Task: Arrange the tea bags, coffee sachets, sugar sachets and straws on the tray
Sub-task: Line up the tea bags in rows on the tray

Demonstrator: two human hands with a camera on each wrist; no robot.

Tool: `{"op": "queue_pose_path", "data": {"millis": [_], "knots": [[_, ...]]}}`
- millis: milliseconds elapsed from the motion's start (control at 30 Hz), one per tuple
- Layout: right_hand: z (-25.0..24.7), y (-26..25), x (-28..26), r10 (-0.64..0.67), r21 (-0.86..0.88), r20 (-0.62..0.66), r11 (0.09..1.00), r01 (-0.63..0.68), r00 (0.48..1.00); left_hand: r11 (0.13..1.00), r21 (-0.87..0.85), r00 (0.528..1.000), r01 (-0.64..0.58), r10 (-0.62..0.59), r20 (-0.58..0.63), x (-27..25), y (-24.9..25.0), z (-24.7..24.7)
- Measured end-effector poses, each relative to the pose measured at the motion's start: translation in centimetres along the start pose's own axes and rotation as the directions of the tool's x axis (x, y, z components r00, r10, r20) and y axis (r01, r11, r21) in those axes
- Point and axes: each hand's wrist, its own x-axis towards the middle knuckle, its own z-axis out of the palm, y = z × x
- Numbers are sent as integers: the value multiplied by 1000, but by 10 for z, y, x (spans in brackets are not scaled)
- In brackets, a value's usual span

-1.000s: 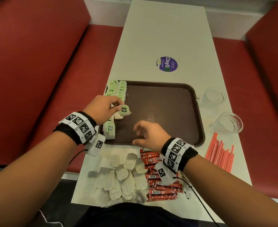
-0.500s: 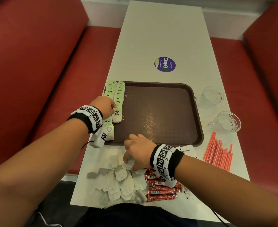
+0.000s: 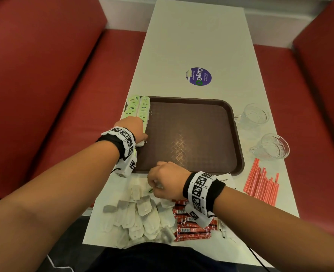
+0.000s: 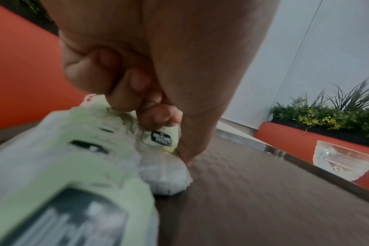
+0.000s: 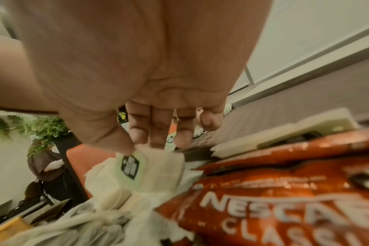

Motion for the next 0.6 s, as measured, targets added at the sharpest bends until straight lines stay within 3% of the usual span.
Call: {"op": "queue_pose_path", "data": {"millis": [133,267,333,433,533,600], "knots": [[-5,2,-4,111,75,6,991,-111,994,991,-109,996,-80,75,-43,-10,0,-7],[-5,5,-2,135,115,-86,985,-125,987,924,-304,973,-231,226,-54,-43,-8,-12],[-5,5,-2,160,147,-138,979,-140,977,890,-330,939,-316,343,26,-62,-17,-10],[-2,7,-1,200,169,-178,971,-170,964,877,-220,852,-427,472,226,-89,-30,-4],[1,9,-1,248,242,-117,946,-214,962,869,-125,780,-479,486,394,-111,-36,7],[0,6,-2,262,263,-88,937,-232,961,859,-121,761,-497,498,415,-122,-36,16]]}}
